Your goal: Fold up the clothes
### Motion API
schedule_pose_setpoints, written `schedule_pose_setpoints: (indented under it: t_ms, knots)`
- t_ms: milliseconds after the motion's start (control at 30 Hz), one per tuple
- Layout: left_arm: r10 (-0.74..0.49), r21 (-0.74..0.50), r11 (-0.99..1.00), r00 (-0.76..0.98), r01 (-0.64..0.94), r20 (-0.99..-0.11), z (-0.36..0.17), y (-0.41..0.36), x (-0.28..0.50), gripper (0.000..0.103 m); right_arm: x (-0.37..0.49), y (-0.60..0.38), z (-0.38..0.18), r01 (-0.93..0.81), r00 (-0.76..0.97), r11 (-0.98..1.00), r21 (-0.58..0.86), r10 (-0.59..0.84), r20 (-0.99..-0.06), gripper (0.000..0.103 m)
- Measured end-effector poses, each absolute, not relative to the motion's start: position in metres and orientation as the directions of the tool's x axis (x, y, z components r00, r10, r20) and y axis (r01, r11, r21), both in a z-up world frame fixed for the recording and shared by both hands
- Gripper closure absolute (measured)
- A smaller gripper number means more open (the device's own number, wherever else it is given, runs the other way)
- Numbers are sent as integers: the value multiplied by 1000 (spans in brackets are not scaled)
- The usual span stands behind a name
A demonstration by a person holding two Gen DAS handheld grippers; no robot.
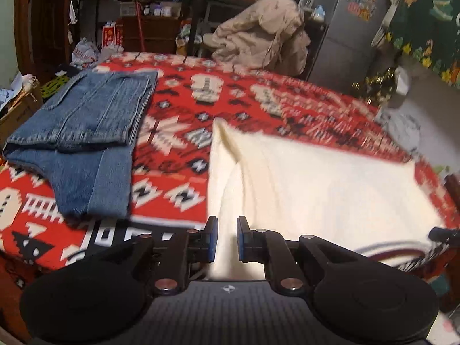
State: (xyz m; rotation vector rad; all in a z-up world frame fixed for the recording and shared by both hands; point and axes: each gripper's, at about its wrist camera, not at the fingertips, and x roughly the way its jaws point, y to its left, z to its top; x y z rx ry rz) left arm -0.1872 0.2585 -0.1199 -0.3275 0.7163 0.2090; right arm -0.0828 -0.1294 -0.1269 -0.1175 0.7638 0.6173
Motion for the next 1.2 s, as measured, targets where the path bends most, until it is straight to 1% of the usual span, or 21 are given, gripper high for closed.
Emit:
schedule_pose_setpoints:
  t_ms: [167, 300, 367, 400, 500, 700, 800, 967, 1067, 1133, 1200]
  knots:
    - [-40, -283, 942, 774, -183, -632, -116, 236, -153, 92, -78, -117, -112, -584, 578, 807, 88, 490, -653, 91]
    - [-93, -276, 953, 741, -128, -665, -133, 215, -121, 98, -64, -98, -114, -587, 572, 804, 93, 494, -655, 91]
    - [-87, -251, 960, 720, -124, -688, -142, 209, -115, 98, -57, -92, -118, -584, 562, 804, 110, 498, -660, 91]
    - [-78, -239, 963, 725, -123, -684, -144, 207, -117, 99, -56, -89, -121, -584, 556, 804, 116, 500, -664, 91]
    - [-81, -241, 962, 713, -126, -697, -143, 208, -127, 99, -56, -85, -129, -595, 537, 796, 112, 498, -681, 91]
    - [-60, -174, 980, 691, -96, -720, -141, 203, -154, 98, -69, -99, -137, -614, 516, 783, 99, 493, -700, 91]
    - [-62, -188, 976, 689, -109, -722, -137, 205, -162, 98, -75, -107, -135, -612, 522, 786, 89, 485, -701, 91]
    - [-49, -218, 966, 731, -138, -681, -126, 212, -148, 98, -72, -108, -126, -606, 538, 790, 96, 496, -682, 90]
    - [-35, -234, 957, 732, -172, -680, -130, 221, -126, 98, -59, -104, -124, -591, 559, 801, 95, 491, -668, 90]
    - [-3, -211, 955, 706, -208, -709, -138, 226, -116, 99, -46, -100, -126, -570, 567, 815, 101, 479, -670, 90]
    - [-12, -239, 945, 709, -221, -705, -143, 231, -119, 98, -39, -100, -131, -557, 567, 825, 95, 462, -682, 90]
